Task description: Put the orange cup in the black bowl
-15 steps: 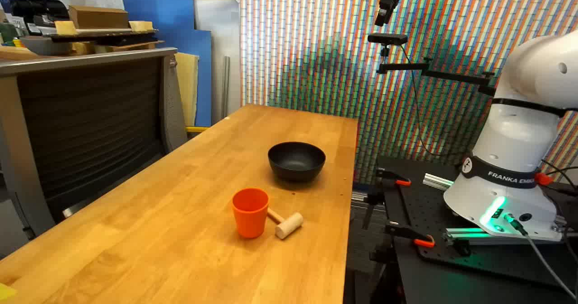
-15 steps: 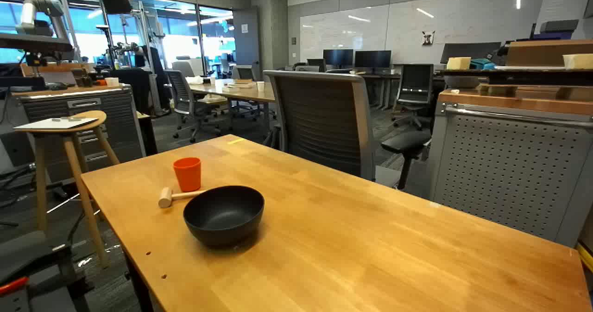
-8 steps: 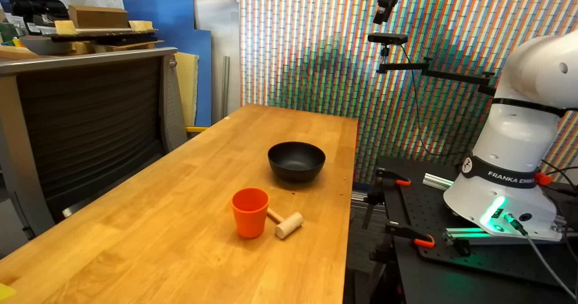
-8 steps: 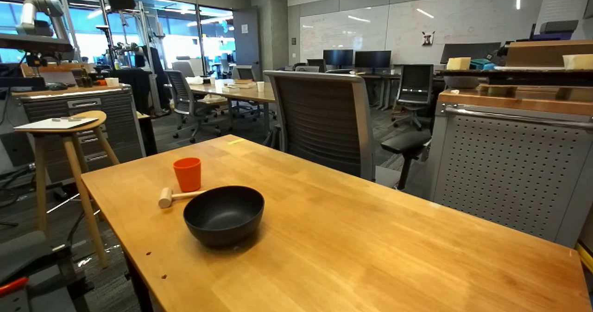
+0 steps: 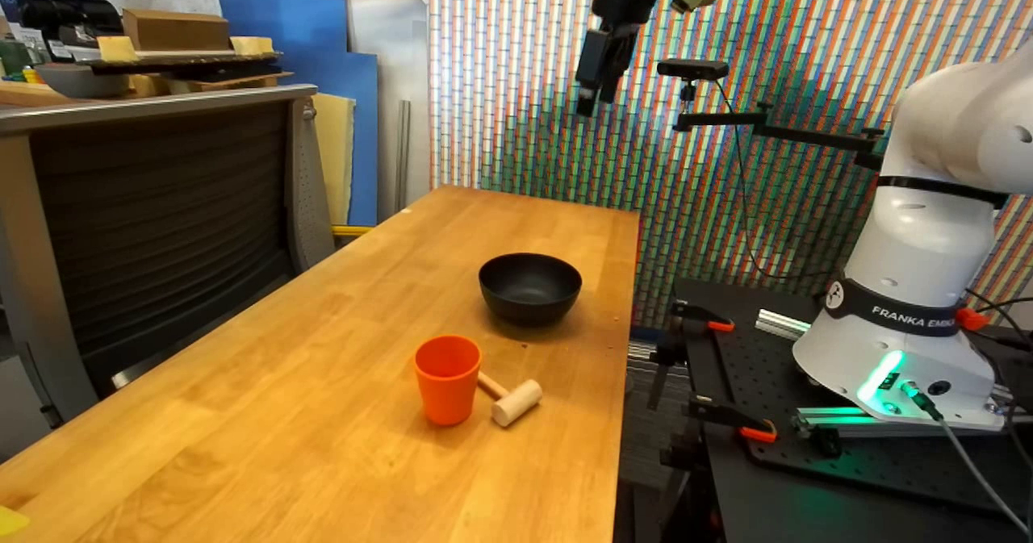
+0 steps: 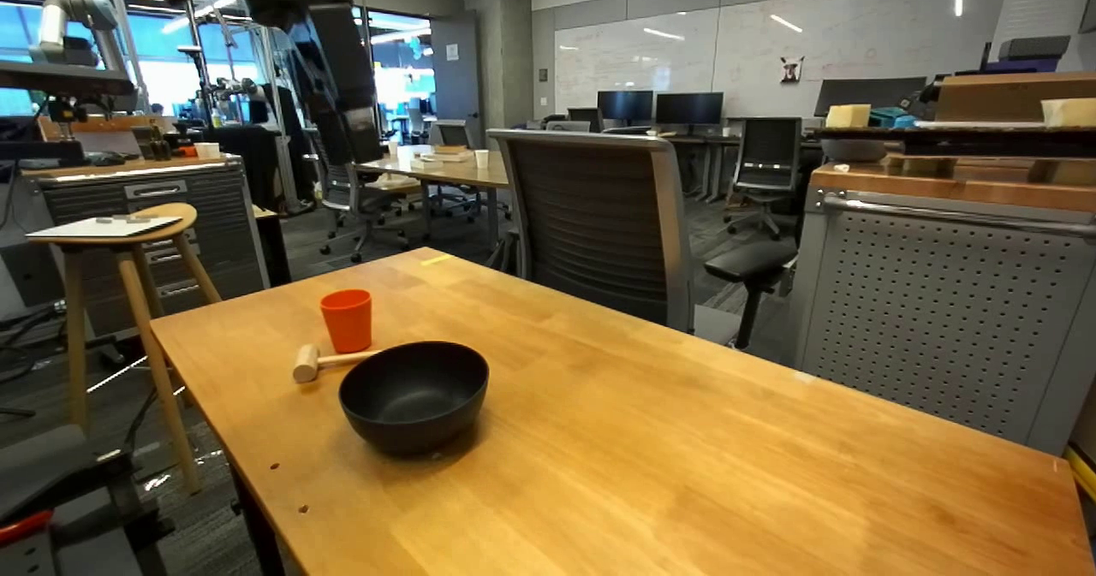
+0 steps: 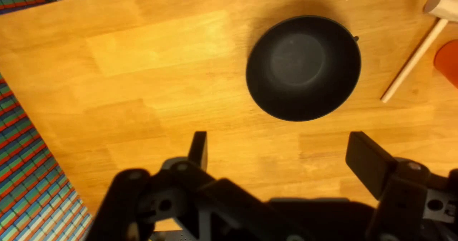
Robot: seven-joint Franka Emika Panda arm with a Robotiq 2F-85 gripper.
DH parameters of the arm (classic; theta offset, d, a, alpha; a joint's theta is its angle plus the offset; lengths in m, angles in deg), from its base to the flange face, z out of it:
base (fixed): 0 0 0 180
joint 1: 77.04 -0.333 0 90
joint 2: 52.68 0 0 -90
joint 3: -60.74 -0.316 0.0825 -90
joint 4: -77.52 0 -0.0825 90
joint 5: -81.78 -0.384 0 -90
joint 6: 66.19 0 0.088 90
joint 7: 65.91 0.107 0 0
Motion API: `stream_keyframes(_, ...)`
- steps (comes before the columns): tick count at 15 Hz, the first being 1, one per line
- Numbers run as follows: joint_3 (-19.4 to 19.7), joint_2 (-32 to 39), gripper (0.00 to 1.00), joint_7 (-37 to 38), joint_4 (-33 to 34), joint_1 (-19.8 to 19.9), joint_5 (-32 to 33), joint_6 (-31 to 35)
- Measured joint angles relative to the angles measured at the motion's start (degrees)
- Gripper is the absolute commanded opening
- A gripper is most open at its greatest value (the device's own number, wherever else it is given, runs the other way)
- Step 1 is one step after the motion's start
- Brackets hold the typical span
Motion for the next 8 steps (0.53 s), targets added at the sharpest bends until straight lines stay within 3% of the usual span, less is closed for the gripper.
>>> stream_keyframes(5,-8.3,17.4,1.0,15.0,4.4,-1.9,0.1,9.4)
stream_keyframes(8,-9.8,28.1,1.0,20.7,8.8,-4.0,0.5,12.4)
